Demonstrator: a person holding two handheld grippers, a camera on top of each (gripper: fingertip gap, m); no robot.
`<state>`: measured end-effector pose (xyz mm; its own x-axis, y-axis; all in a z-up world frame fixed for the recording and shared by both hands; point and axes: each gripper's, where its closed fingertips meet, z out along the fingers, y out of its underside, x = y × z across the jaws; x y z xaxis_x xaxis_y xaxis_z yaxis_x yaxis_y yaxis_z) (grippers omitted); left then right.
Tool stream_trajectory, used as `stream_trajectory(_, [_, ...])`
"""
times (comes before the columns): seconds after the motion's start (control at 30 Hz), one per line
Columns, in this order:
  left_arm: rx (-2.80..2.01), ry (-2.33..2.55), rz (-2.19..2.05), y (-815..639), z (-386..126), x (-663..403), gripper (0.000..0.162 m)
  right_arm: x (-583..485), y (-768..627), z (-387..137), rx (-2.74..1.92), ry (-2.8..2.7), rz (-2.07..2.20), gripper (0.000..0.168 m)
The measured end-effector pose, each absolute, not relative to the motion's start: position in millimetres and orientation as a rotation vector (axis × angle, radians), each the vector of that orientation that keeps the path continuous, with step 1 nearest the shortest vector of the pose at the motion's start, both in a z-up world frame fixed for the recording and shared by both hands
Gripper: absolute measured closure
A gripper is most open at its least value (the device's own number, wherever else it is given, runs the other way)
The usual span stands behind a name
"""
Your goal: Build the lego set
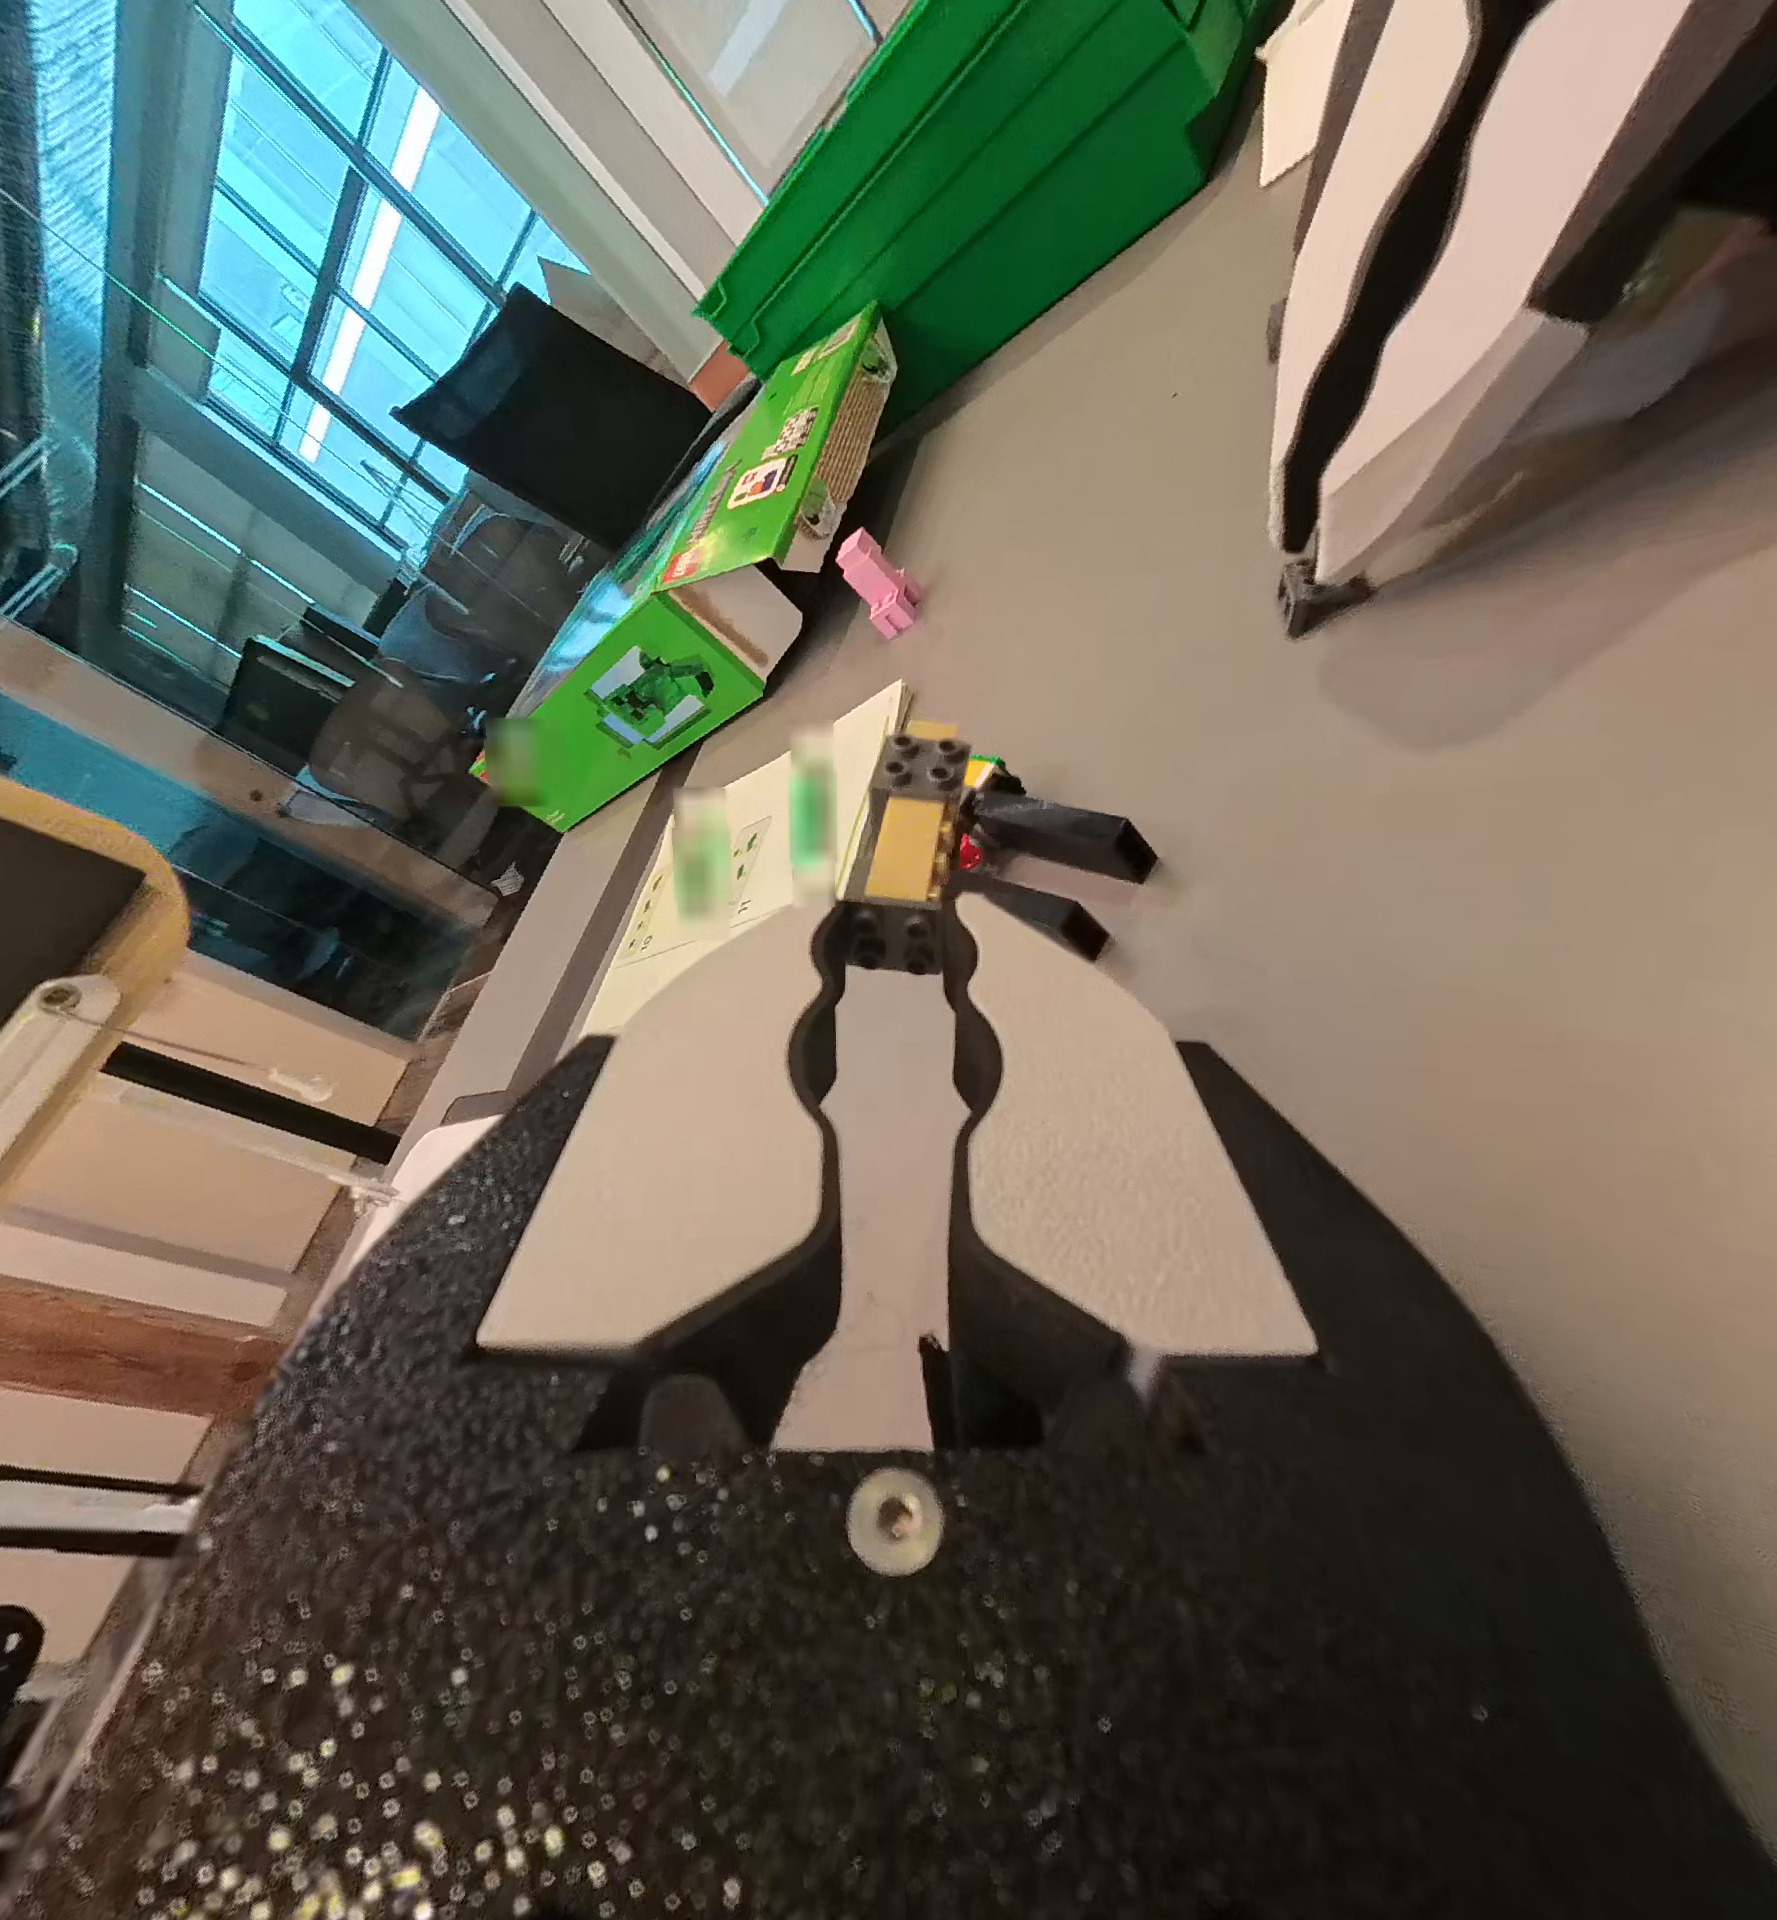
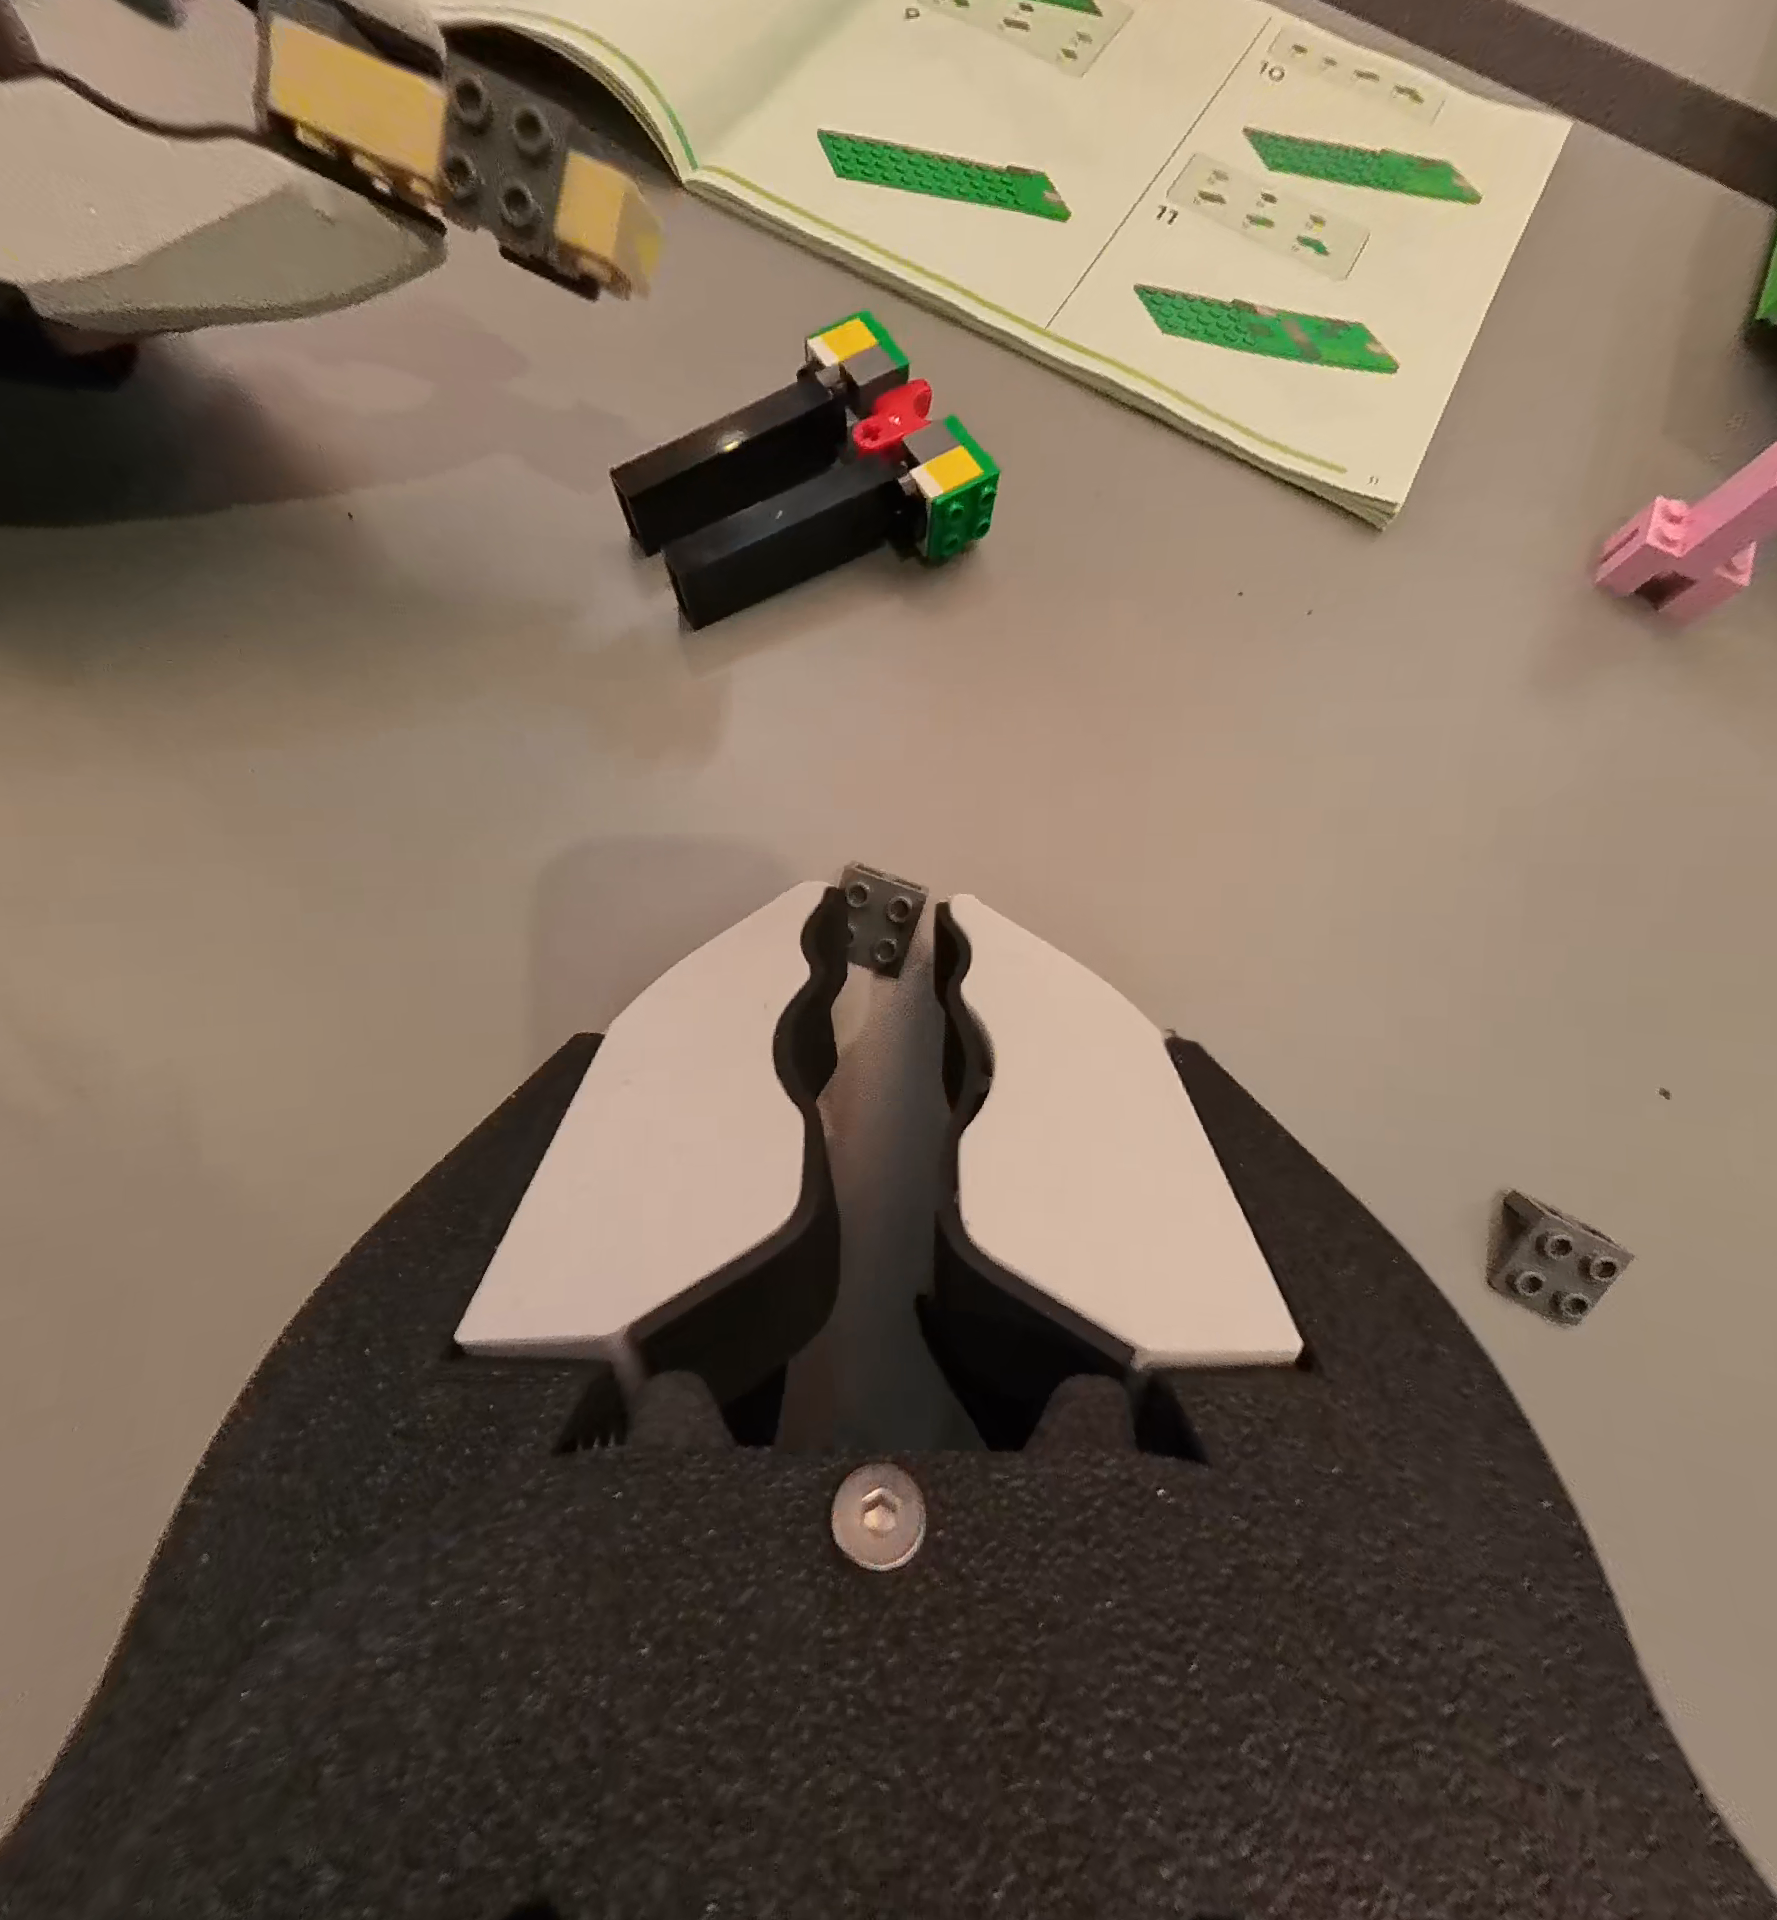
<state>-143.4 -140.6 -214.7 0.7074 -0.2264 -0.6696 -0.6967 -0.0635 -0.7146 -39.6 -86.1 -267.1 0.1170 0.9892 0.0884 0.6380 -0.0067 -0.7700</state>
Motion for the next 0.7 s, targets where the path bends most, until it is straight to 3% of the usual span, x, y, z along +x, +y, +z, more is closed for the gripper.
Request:
stream_trajectory(0.03, [-1.632,0.772,0.472,-140.3,-215.8,-143.6,0.145,-39.6,-86.2,-267.2,-1.724,-1.592,0.662,0.153])
stream_trajectory(0.17, [-1.644,0.825,0.537,-139.1,-220.8,-142.5,0.145,-41.4,-90.4,-269.5,-1.789,-1.584,0.722,0.142])
stream_trajectory(0.4, [-1.645,0.918,0.618,-138.6,-227.3,-136.7,0.145,-40.7,-82.3,-269.7,-1.825,-1.52,0.667,0.163])
stream_trajectory(0.6, [-1.638,0.968,0.635,-139.8,-230.0,-129.1,0.145,-41.0,-82.3,-269.6,-1.825,-1.519,0.667,0.162])
stream_trajectory(0.7, [-1.653,1.016,0.653,-141.4,-235.1,-119.2,0.145,-40.1,-79.8,-268.9,-1.823,-1.504,0.65,0.151])
